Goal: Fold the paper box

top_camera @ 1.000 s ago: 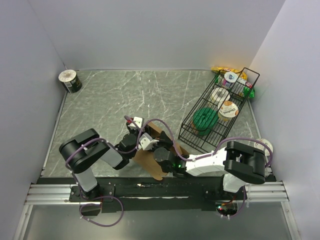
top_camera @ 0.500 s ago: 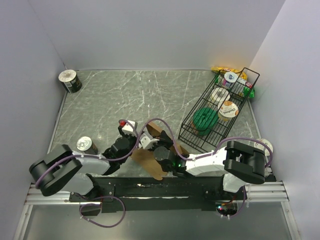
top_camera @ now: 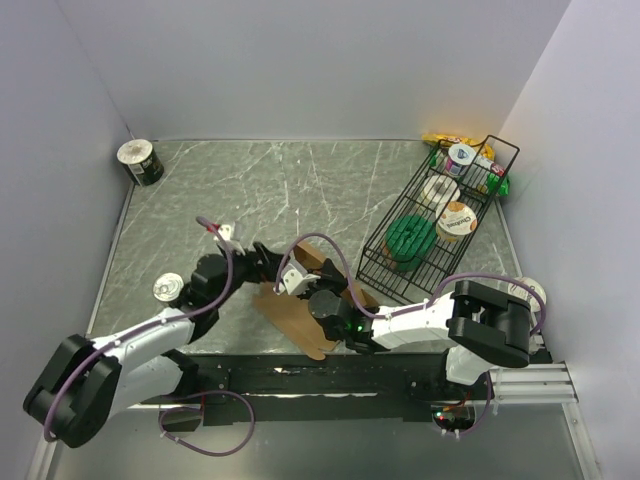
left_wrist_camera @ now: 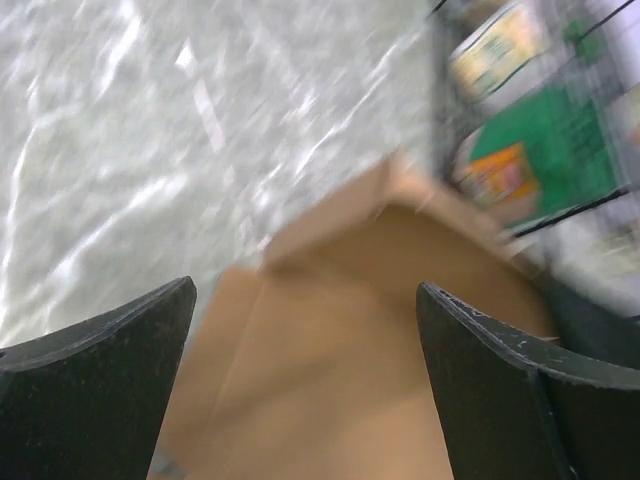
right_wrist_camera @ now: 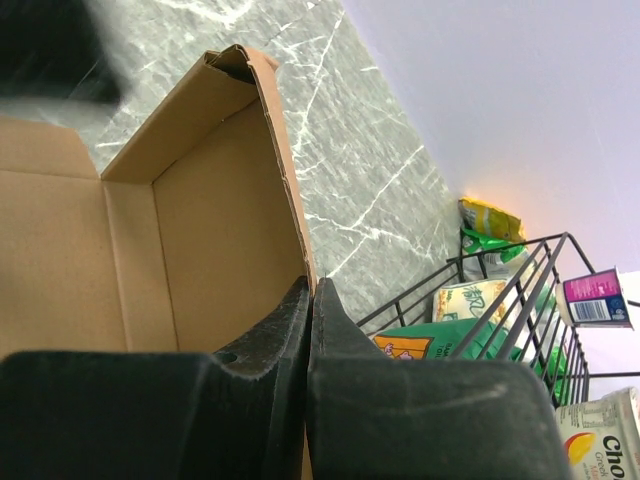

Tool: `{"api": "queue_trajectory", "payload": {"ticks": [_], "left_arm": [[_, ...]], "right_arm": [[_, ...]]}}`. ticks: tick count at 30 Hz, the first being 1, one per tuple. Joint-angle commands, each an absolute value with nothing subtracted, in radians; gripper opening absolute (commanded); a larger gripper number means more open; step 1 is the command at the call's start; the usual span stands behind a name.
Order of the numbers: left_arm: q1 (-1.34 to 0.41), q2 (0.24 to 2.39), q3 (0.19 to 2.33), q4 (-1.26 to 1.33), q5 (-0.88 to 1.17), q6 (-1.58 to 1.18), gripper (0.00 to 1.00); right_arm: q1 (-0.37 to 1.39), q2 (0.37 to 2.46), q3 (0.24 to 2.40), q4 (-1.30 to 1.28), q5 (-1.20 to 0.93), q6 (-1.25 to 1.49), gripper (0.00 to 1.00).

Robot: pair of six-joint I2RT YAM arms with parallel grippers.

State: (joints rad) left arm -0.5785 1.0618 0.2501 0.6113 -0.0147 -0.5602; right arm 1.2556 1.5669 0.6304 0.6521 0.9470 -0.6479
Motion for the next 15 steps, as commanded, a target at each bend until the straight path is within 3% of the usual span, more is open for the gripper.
{"api": "queue_trajectory", "payload": {"ticks": [1, 12, 15], "left_arm": [[-0.479, 1.028, 0.371, 0.568, 0.230, -0.736, 0.97], [-0.437, 1.284, 0.528, 0.686, 0.417, -0.841, 0.99], [-0.437, 1.319, 0.529, 0.710, 0.439, -0.844, 0.93]], "right_arm": [[1.256, 1.580, 0.594, 0.558, 0.854, -0.534, 0.00], [1.255, 1.589, 0.598, 0.543, 0.861, -0.515, 0.00], [1.255, 1.588, 0.600, 0.531, 0.859, -0.505, 0.00]]}}
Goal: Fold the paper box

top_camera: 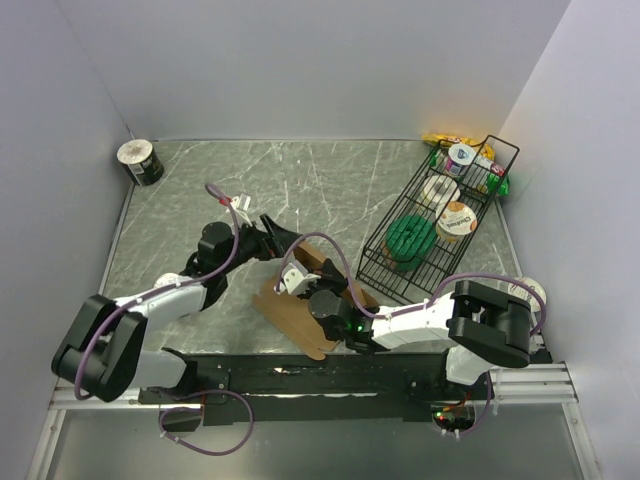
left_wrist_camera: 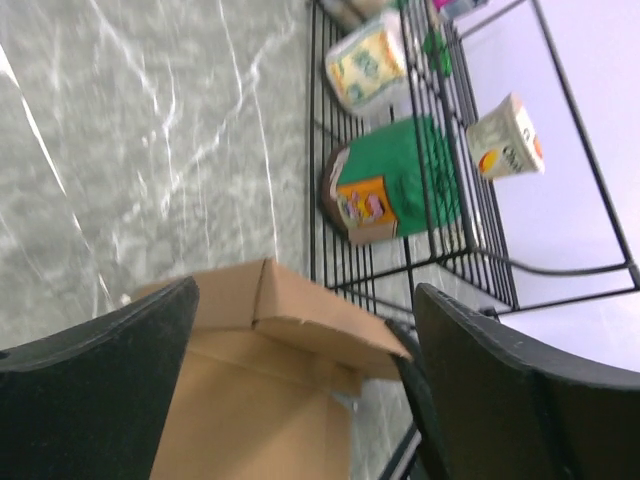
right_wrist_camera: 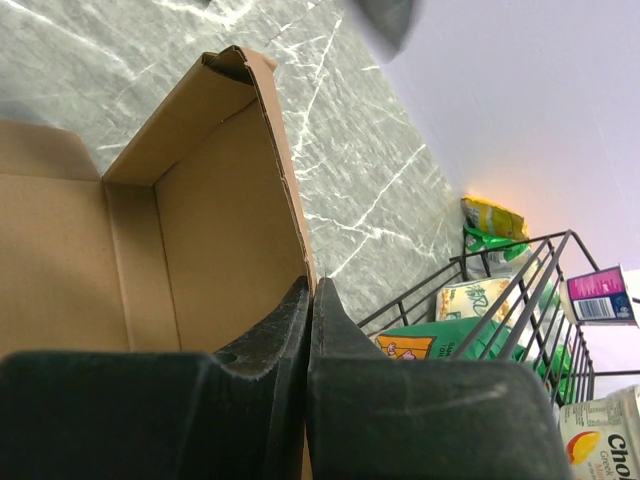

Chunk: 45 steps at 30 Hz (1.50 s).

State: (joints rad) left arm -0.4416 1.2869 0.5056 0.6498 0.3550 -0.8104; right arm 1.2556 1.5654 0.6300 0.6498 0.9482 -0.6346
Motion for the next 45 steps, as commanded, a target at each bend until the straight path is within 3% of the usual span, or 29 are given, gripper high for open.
{"api": "queue_trajectory", "payload": {"ticks": [1, 20, 28, 33, 36, 39, 45], "left_arm": [[-0.437, 1.325, 0.531, 0.715, 0.442, -0.844, 0.90], [-0.436, 1.466, 0.546, 0.792, 0.417, -0.810, 0.61], [-0.425, 1.526, 0.557, 0.828, 0.433, -0.818, 0.42], [-0.419, 1.555, 0.555, 0.861, 0.446, -0.822, 0.38], [-0.419, 1.565, 0.555, 0.861, 0.451, -0.819, 0.37], [-0.419, 1.569, 0.555, 0.850, 0.453, -0.810, 0.35], [-0.419, 1.560, 0.554, 0.819, 0.451, -0.781, 0.35]], "right_arm": [[1.255, 1.588, 0.603, 0.526, 0.858, -0.503, 0.00], [1.253, 1.589, 0.632, 0.471, 0.854, -0.469, 0.02], [1.256, 1.539, 0.638, 0.400, 0.848, -0.422, 0.31], [1.262, 1.503, 0.634, 0.373, 0.847, -0.391, 0.47], [1.267, 1.483, 0.643, 0.336, 0.841, -0.359, 0.68], [1.273, 1.442, 0.670, 0.261, 0.818, -0.299, 0.82], [1.272, 1.345, 0.791, 0.019, 0.683, -0.117, 0.87]]}}
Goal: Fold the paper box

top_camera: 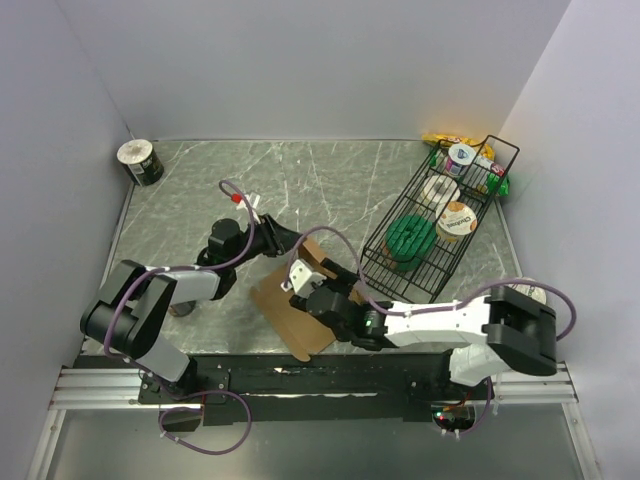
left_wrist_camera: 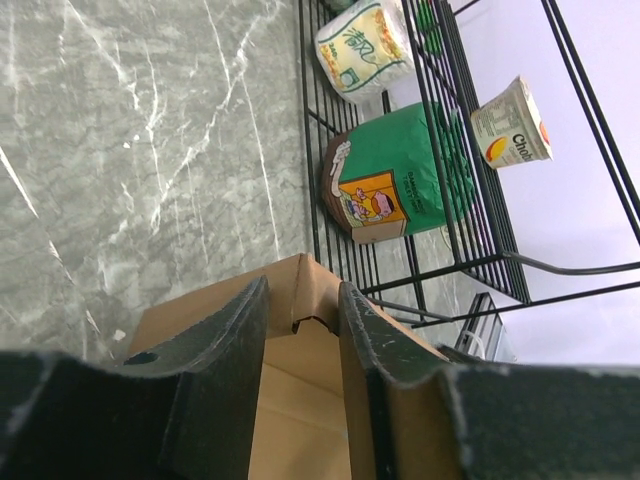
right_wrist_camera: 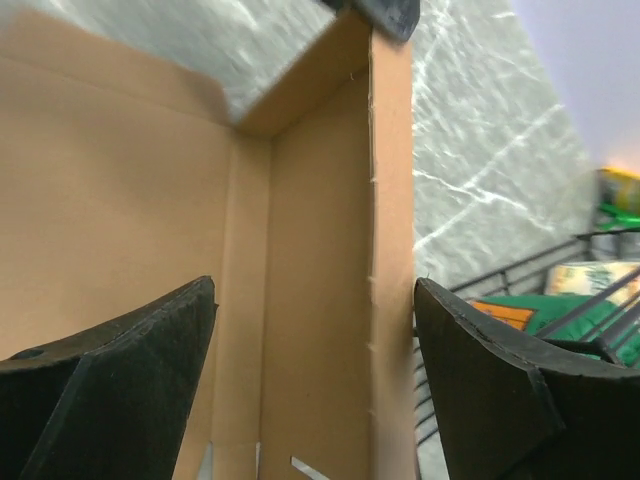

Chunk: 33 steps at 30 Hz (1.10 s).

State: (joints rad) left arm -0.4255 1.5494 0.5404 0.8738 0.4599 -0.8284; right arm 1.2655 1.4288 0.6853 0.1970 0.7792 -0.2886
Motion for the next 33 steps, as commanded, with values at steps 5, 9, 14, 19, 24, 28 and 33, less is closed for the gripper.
{"api": "queue_trajectory", "payload": {"ticks": [5, 9, 14, 19, 24, 28, 33], "left_arm": [[-0.420, 1.563, 0.557, 0.807, 0.454, -0.758, 0.35], [-0.420, 1.563, 0.554, 0.802, 0.459, -0.741, 0.35], [-0.420, 1.562, 0.538, 0.814, 0.466, -0.723, 0.35], [-0.423, 1.556, 0.528, 0.838, 0.488, -0.724, 0.34], [-0.431, 1.536, 0.523, 0.824, 0.477, -0.701, 0.34], [-0.443, 1.522, 0.526, 0.804, 0.471, -0.678, 0.34], [-0.468, 1.499, 0.525, 0.787, 0.453, -0.640, 0.34]], "right_arm": [[1.272, 1.296, 0.896, -0.146, 0.583, 0.052, 0.88], [1.238, 1.269, 0.956, -0.256, 0.529, 0.168, 0.88], [1.143, 1.239, 1.025, -0.406, 0.416, 0.363, 0.87], [1.082, 1.252, 1.022, -0.433, 0.368, 0.364, 0.84], [1.020, 1.270, 1.019, -0.436, 0.305, 0.359, 0.81], [0.994, 1.276, 1.008, -0.425, 0.281, 0.362, 0.77], [0.963, 1.310, 1.012, -0.419, 0.256, 0.364, 0.74]]}}
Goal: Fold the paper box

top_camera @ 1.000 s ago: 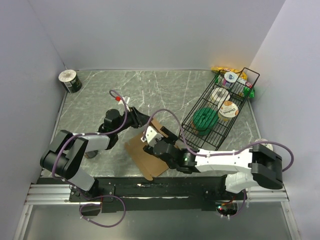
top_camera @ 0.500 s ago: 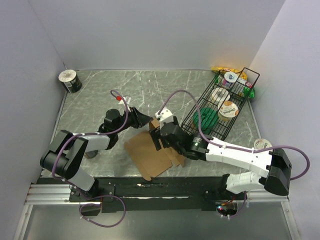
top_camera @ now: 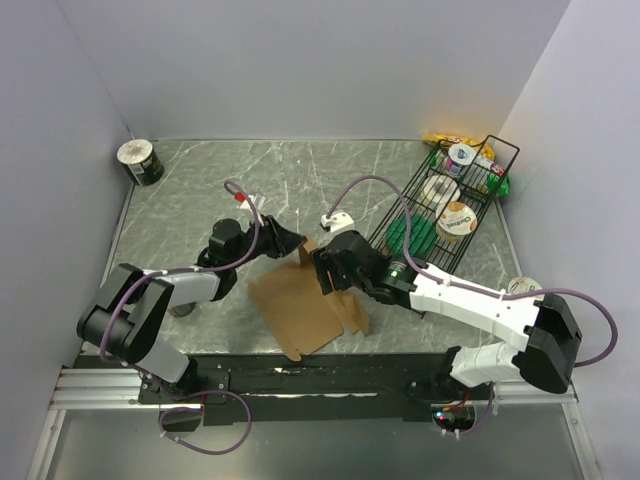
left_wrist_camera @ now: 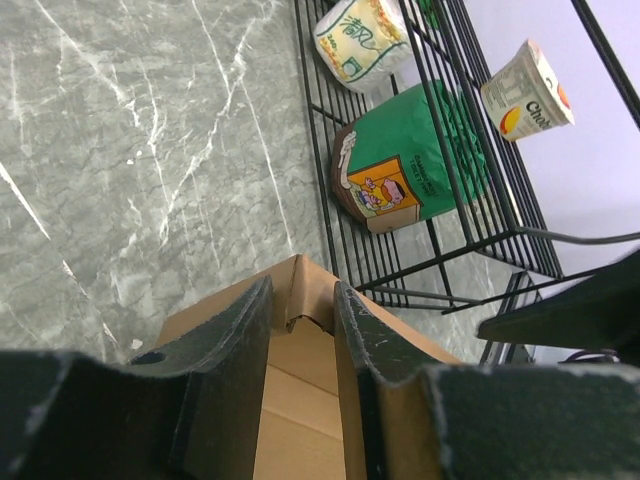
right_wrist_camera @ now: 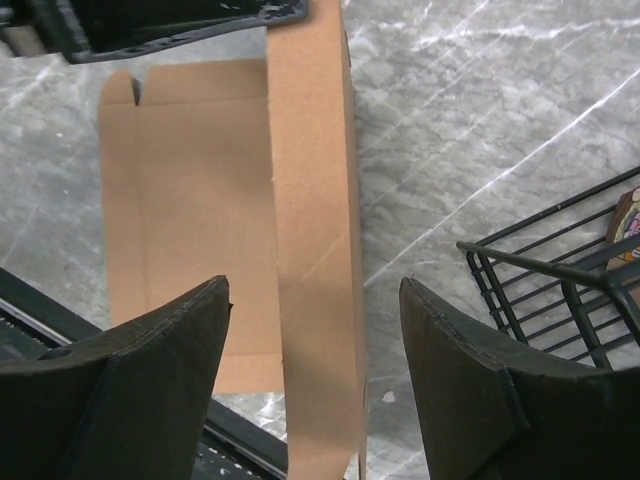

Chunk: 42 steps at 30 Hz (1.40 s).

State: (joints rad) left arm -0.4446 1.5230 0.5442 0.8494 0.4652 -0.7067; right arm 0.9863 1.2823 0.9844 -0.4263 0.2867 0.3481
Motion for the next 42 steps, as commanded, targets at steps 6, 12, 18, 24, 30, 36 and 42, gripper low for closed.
{"api": "queue_trajectory", "payload": {"ticks": [6, 12, 18, 24, 30, 36, 42], "left_arm": [[-0.477, 1.486, 0.517, 0.808, 0.463, -0.630, 0.34], [-0.479, 1.482, 0.506, 0.836, 0.479, -0.627, 0.35], [-0.479, 1.463, 0.526, 0.819, 0.476, -0.643, 0.48], [-0.465, 1.445, 0.566, 0.801, 0.477, -0.672, 0.64], [-0.423, 1.460, 0.558, 0.856, 0.502, -0.745, 0.74], [-0.419, 1.535, 0.577, 0.966, 0.549, -0.850, 0.74], [-0.420, 1.589, 0.626, 0.954, 0.557, -0.865, 0.75]], "right_arm": [[0.937, 1.351, 1.012, -0.419, 0.245, 0.364, 0.69], [0.917, 1.361, 0.991, -0.419, 0.236, 0.368, 0.58], [0.916, 1.381, 0.977, -0.431, 0.252, 0.373, 0.49], [0.917, 1.385, 0.974, -0.456, 0.288, 0.371, 0.43], [0.916, 1.388, 0.969, -0.456, 0.310, 0.362, 0.41], [0.919, 1.388, 0.962, -0.456, 0.318, 0.354, 0.40], [0.923, 1.387, 0.957, -0.453, 0.331, 0.345, 0.40]]}}
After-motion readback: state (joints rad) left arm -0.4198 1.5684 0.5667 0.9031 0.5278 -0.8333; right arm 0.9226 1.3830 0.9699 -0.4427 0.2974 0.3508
